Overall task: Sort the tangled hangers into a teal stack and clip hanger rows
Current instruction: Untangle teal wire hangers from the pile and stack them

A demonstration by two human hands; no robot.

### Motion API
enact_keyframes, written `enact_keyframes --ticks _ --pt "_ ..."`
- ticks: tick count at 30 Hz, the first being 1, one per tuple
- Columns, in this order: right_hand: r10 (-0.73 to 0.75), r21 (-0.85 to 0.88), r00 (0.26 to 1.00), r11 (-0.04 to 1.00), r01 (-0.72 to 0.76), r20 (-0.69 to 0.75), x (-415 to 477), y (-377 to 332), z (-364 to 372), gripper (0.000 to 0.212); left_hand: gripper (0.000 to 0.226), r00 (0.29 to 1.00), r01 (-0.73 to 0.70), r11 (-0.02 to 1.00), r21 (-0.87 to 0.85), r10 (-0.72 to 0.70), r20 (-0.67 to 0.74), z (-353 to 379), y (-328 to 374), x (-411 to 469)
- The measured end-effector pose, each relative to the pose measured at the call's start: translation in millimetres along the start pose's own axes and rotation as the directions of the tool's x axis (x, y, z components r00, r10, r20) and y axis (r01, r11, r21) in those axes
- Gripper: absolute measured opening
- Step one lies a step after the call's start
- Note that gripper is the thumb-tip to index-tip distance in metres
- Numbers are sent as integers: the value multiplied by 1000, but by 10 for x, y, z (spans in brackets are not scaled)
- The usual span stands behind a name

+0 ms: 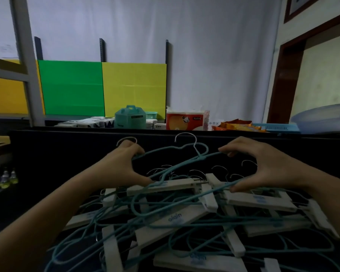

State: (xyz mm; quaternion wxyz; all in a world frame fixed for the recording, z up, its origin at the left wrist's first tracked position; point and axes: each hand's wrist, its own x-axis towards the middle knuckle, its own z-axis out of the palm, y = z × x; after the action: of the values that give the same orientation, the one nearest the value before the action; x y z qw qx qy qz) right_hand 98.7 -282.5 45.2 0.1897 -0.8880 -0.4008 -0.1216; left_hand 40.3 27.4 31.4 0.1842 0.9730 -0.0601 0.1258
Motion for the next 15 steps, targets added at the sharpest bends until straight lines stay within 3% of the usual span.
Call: enact_keyframes --ticks 7,15 --pt "128 25 972 992 -126 -196 -537 -97 -106 85 84 976 -175 981 83 184 -117 -47 186 73" --pt "304 -11 898 946 -324 -320 -1524 -92 -405 88 84 914 -393 919 33 394 -93 261 957 214"
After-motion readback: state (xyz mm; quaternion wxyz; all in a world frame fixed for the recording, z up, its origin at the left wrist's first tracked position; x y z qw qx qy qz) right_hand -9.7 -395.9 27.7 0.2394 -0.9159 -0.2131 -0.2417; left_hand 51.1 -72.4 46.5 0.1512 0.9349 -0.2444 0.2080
